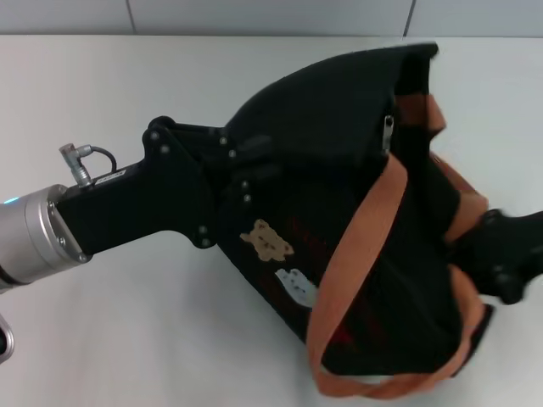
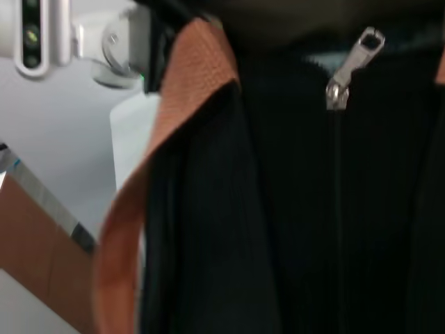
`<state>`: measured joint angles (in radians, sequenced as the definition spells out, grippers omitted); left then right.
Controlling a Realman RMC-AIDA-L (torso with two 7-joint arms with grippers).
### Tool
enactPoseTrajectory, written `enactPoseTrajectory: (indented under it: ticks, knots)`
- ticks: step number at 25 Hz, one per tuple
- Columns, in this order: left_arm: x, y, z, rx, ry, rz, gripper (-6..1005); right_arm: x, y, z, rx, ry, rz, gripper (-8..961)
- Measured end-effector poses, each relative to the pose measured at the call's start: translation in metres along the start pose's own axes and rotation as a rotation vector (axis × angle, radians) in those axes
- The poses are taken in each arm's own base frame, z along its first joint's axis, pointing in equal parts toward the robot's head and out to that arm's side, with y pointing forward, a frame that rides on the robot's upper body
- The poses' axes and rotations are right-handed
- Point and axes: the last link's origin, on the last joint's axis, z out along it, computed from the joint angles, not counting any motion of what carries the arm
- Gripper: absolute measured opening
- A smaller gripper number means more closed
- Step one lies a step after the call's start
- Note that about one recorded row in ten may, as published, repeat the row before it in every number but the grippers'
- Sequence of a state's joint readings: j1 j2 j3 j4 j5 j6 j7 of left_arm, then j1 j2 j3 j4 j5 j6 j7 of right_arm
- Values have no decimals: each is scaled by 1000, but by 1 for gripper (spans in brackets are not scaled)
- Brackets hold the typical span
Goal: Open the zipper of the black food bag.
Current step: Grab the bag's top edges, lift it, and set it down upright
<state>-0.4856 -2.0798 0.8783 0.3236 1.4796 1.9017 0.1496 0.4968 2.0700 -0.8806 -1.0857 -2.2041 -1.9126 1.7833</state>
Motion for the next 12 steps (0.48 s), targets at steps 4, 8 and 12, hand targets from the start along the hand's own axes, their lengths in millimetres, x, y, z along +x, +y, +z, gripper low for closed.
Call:
enactPoseTrajectory:
  ticks: [4, 8, 12]
  knots:
    - [1, -1, 2, 2, 17, 2, 90, -1, -14, 29, 16, 19, 4, -1]
    - [3, -2, 3, 7, 34, 2, 88, -10, -30, 48, 72, 18, -4, -1]
    - [6, -2, 3, 11, 51, 0, 86, -28, -36, 53, 102, -61, -23, -1]
